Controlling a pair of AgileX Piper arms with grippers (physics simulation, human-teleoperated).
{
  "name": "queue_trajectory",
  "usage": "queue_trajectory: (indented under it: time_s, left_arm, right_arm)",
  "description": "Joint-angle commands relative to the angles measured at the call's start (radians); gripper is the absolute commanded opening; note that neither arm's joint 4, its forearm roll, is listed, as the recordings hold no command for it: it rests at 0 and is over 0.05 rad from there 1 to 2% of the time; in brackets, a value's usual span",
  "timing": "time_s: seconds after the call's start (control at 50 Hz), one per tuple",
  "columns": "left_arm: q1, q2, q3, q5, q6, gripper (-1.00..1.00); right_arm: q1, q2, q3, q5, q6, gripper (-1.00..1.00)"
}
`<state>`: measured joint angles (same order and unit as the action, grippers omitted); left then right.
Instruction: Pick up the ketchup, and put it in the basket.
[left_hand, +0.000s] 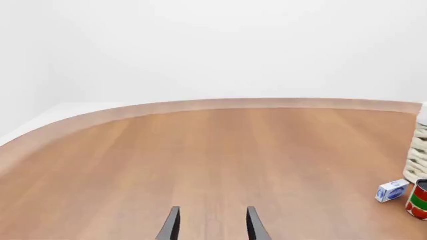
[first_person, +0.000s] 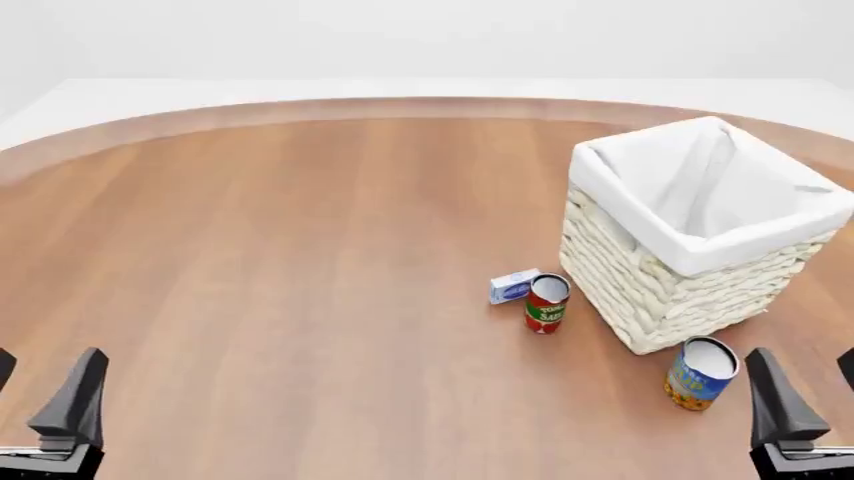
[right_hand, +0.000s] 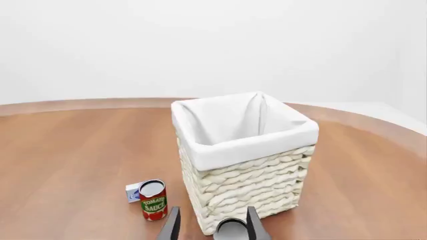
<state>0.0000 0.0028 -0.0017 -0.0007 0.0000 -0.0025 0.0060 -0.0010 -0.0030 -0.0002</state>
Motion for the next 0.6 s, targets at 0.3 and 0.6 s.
queue_trajectory:
  time_s: [0.3,0.6]
  left_arm:
    - [0.000,0.004,-0.003,-0.001,0.000,1.00]
    - [0.000,0.004,-0.003,-0.001,0.000,1.00]
  right_arm:
    - [0.005,0.014,-0.001,-0.006,0.001,1.00]
    - [0.064,0.000,-0.026,0.022,0.039,1.00]
